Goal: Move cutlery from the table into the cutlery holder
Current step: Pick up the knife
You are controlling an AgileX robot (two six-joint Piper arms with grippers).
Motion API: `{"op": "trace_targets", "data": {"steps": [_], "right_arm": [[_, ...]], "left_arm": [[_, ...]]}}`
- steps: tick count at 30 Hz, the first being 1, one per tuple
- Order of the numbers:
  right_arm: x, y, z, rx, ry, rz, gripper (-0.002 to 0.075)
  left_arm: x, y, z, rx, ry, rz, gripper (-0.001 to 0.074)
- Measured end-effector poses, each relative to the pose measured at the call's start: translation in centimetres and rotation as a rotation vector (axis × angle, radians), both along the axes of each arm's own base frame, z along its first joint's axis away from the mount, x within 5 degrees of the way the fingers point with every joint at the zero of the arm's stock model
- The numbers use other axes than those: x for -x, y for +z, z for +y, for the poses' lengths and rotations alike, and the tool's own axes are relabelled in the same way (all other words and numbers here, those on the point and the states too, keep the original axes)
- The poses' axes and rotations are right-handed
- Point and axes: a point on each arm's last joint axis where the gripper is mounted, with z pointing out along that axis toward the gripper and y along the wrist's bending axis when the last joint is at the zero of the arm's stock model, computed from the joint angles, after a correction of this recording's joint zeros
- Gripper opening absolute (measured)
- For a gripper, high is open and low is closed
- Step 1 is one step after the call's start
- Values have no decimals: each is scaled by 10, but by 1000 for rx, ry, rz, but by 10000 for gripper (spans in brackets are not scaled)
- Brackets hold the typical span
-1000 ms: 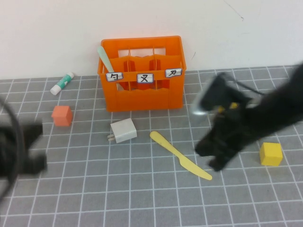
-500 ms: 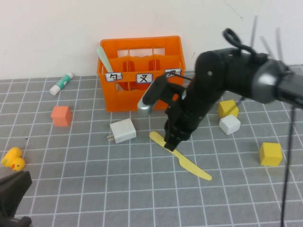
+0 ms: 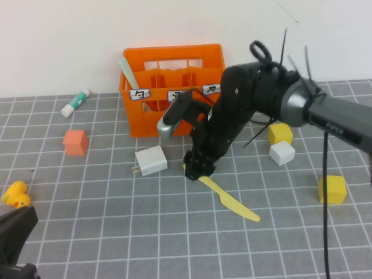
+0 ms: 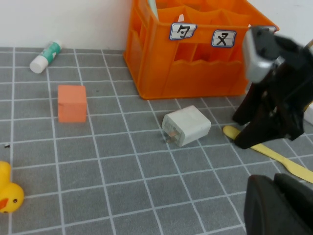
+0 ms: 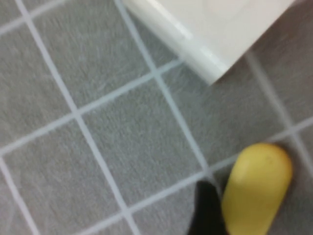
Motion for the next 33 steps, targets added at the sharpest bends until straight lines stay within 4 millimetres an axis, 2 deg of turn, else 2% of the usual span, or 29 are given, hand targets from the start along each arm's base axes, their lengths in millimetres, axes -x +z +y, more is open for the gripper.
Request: {"op": "trace_targets", "data": {"steps": [1, 9, 11, 13, 17, 28, 33], "right_arm": [[0, -5, 1, 1, -1, 10, 457], [-1, -6, 1, 14, 6, 12, 456], [-1, -6, 1, 19, 12, 12, 435], [-1, -7, 1, 25, 14, 8, 382], [-1, -6, 1, 24, 16, 7, 192], [1, 3, 2, 45, 39, 71, 195], [-1, 35, 10, -20, 47, 84, 194]], "left_arm": [[0, -1, 0, -1, 0, 2, 0], [0, -1, 0, -5, -1, -5, 0], [0, -1, 0, -3, -1, -4, 0], [0, 0, 0, -3, -1, -6, 0], [-1, 0, 0, -17, -1, -19, 0], [-1, 1, 0, -22, -1, -26, 0], [-1, 1, 1, -26, -2, -30, 0]]}}
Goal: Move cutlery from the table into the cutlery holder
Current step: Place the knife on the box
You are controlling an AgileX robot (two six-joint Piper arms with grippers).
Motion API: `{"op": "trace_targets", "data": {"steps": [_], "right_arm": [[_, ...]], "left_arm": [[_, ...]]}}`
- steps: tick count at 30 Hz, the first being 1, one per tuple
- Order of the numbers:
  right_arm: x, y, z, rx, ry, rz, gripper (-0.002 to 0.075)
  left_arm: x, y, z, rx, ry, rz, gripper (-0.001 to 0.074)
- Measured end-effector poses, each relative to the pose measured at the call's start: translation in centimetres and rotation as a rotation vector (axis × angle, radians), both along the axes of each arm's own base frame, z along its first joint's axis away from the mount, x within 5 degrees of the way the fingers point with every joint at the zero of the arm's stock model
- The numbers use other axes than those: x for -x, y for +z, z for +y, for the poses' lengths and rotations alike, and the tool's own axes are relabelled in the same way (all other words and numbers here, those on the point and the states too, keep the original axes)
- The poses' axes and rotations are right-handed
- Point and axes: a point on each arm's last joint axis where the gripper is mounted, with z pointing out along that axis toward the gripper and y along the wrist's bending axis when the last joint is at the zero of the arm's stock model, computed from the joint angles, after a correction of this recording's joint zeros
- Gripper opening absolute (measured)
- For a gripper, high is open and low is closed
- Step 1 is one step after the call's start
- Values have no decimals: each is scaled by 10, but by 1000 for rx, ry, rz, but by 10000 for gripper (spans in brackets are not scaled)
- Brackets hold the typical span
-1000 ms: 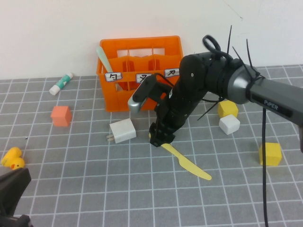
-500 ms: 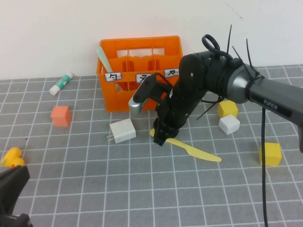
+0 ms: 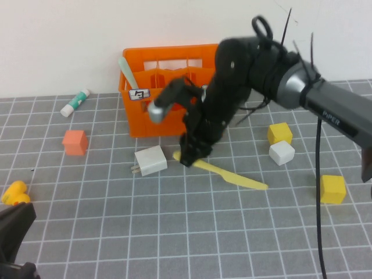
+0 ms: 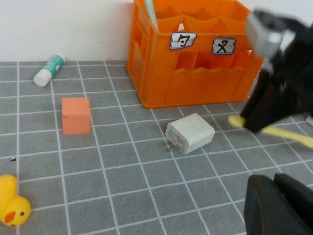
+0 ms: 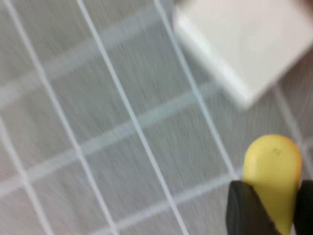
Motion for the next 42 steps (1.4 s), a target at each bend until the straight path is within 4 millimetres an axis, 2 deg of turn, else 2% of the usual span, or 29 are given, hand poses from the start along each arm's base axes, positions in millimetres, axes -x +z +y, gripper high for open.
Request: {"op": "trace_targets", "data": {"steps": [7, 17, 21, 25, 30, 34, 37, 42], "right_arm": [[2, 41, 11, -161, -6, -11, 193], [19, 107, 4, -278, 38, -131, 193], [23, 132, 1, -340, 36, -219, 192], [25, 166, -4, -439, -4, -363, 192], [13, 200, -15, -598, -132, -565, 192], [-2, 212, -27, -697, -255, -660, 192], [-14, 215, -34, -745, -321, -722, 191], [-33, 200, -32, -801, -397, -760, 191]], "left_arm": [[0, 0, 0, -17, -1, -6, 0], [0, 0, 0, -24, -2, -8, 0], [0, 0, 0, -25, -2, -8, 0], [0, 0, 0, -25, -2, -8, 0], [0, 0, 1, -39, -2, -12, 0], [0, 0, 1, -46, -3, -15, 0], [0, 0, 1, -48, -3, -15, 0], [0, 0, 1, -55, -3, -15, 0]]}}
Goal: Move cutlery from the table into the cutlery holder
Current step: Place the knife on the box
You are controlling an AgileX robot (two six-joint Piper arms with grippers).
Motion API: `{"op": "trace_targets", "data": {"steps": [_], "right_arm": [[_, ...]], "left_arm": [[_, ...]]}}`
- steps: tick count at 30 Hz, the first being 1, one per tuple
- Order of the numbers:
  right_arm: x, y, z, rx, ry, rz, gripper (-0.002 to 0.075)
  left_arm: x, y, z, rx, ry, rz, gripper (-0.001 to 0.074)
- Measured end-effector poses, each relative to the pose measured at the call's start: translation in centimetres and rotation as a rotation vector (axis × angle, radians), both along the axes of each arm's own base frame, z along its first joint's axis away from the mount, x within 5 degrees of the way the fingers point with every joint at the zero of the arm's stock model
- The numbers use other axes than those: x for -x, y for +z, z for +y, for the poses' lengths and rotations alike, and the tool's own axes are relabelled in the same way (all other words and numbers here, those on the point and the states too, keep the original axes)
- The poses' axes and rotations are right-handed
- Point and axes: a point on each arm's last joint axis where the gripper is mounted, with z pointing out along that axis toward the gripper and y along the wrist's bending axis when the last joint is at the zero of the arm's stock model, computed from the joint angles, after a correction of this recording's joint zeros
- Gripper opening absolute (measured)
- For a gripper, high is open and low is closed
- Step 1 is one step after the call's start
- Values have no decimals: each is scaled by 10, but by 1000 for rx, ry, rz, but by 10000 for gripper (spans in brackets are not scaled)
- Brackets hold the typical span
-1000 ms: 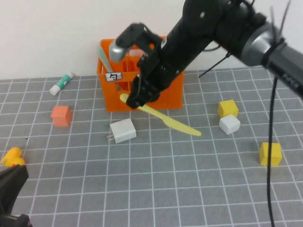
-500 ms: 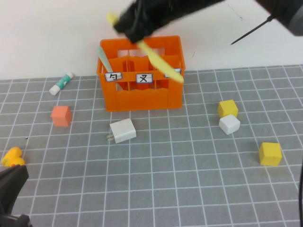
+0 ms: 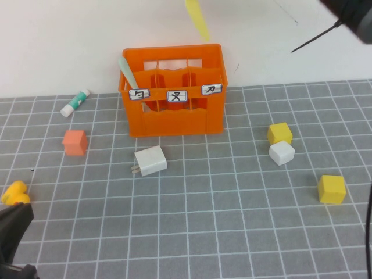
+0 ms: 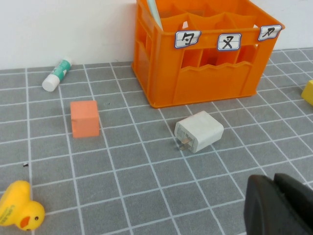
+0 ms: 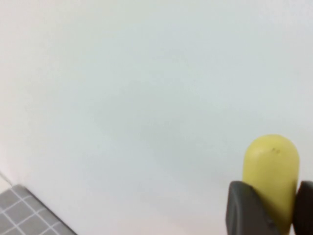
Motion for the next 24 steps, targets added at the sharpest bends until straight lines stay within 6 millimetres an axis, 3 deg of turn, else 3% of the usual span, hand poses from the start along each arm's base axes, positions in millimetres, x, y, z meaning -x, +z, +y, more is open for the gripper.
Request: {"op": "trace_targets", "data": {"steps": [10, 24], "right_arm": [[-27, -52, 13, -11, -27, 76, 191], [-29, -55, 12, 67, -33, -6, 190]], "left_arm": [[0, 0, 0, -8, 0, -2, 0], [0, 0, 1, -22, 0, -7, 0]]}}
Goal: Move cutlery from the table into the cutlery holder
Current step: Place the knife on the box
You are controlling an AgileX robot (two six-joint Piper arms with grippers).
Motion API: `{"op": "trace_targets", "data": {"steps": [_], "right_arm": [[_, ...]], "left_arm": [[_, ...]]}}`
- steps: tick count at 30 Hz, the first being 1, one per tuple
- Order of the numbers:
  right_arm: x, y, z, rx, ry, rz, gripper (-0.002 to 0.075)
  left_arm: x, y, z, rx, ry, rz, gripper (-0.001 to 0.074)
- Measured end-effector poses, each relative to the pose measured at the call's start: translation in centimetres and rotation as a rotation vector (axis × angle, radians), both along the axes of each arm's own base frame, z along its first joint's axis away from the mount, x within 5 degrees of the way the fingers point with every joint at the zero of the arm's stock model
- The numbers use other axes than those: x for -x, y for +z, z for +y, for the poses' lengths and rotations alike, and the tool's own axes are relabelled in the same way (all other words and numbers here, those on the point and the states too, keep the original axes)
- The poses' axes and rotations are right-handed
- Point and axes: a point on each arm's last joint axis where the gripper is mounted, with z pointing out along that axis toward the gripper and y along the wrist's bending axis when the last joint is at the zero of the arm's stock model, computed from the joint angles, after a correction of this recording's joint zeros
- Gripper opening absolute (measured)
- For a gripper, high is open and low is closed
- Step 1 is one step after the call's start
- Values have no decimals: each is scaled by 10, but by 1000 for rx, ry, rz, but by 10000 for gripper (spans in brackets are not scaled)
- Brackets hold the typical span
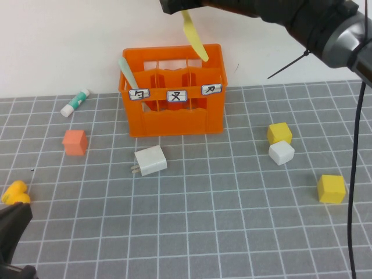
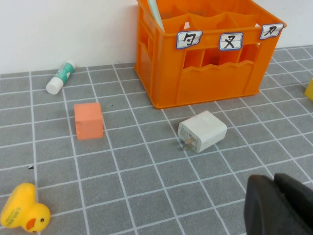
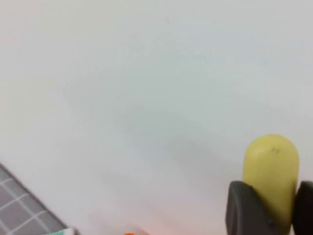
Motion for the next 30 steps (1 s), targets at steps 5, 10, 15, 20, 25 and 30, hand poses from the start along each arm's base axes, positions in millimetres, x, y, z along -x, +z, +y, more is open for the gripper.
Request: {"op": "trace_targets", "data": {"steps": [5, 10, 15, 20, 25, 30], "right_arm": [[-4, -15, -1, -7, -35, -1, 190], [-5, -34, 3, -24, -97, -33, 190], [4, -46, 10, -46, -134, -50, 190], [5, -71, 6, -54, -191, -22, 190], [6, -85, 2, -80, -235, 7, 190], [7, -90, 4, -63, -212, 43, 190]], "left_arm": [[0, 0, 0, -7, 0, -2, 0], [0, -1, 1, -22, 0, -2, -1], [0, -1, 1, -24, 0, -2, -1], [0, -1, 1, -24, 0, -10, -1], [0, -1, 1, -24, 0, -10, -1], [0, -1, 1, -23, 1, -13, -1]]}}
